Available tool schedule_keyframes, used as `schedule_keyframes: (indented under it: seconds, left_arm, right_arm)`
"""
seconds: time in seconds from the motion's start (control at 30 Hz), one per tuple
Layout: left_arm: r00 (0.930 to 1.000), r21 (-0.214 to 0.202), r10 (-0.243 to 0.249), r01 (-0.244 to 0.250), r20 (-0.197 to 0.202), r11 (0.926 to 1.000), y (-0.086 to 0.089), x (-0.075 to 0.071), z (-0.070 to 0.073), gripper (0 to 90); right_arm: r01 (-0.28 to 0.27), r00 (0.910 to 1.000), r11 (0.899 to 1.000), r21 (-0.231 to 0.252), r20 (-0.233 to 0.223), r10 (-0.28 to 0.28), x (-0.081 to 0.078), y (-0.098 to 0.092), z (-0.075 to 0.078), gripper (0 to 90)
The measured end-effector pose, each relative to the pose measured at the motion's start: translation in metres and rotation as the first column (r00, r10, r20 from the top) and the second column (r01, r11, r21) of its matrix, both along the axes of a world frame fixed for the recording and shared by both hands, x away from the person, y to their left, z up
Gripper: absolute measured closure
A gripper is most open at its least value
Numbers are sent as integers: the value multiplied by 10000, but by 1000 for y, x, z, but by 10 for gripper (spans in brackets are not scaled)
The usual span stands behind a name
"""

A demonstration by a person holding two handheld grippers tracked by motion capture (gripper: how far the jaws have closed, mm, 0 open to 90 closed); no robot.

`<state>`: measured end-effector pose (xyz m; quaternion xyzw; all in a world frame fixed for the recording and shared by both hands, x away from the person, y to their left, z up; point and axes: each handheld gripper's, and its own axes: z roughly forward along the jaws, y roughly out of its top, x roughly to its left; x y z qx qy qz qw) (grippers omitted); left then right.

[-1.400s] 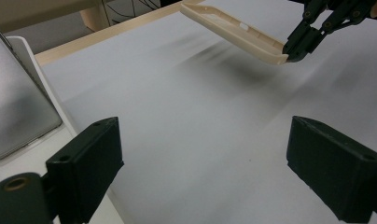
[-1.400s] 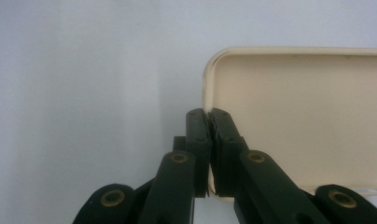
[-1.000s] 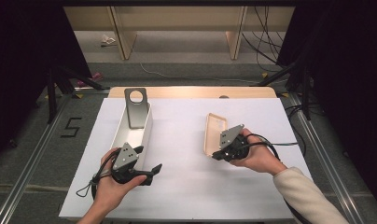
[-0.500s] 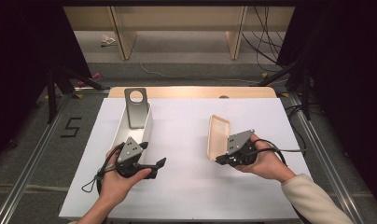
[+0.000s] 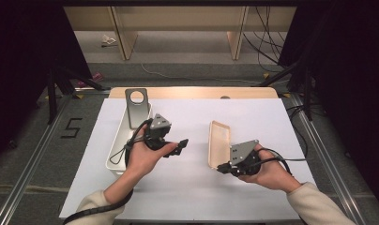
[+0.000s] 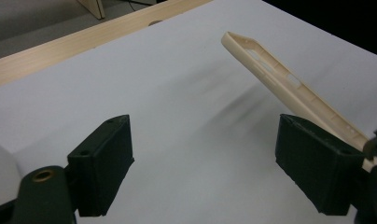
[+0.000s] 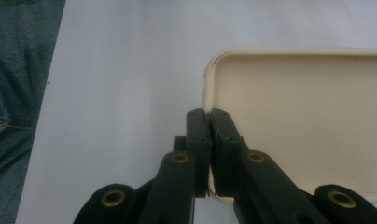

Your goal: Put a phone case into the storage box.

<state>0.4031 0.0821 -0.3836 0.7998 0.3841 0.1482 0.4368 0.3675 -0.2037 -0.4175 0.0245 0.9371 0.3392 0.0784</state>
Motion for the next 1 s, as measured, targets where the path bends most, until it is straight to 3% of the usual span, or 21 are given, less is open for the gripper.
schedule_keyframes:
  seconds: [0.23,0.37,0.5,0.63,0.8,1.0]
  left_arm:
    - [9991,-43,-254,253,-336,9997,-28,21,7,201]
    - [9957,-450,-450,415,-810,9981,-40,29,6,252]
    - [9945,-377,-359,323,-988,9988,-53,40,6,284]
    - [9930,-17,-120,119,-1178,9999,-62,50,6,329]
    - [9867,174,66,-38,-1626,9998,-65,57,4,391]
    - [9765,-59,-10,-3,-2155,10000,-69,61,0,462]
  right_arm:
    - [-59,9999,10000,-9,89,59,-4,1,0,880]
    - [-153,9997,9999,-22,187,153,-6,4,1,880]
    - [-275,9993,9996,-23,250,276,-9,8,2,880]
    - [-369,9986,9993,-34,366,370,-12,11,4,880]
    - [-400,9978,9991,-160,522,407,-14,12,5,880]
    - [-461,9964,9985,-290,693,480,-15,14,6,880]
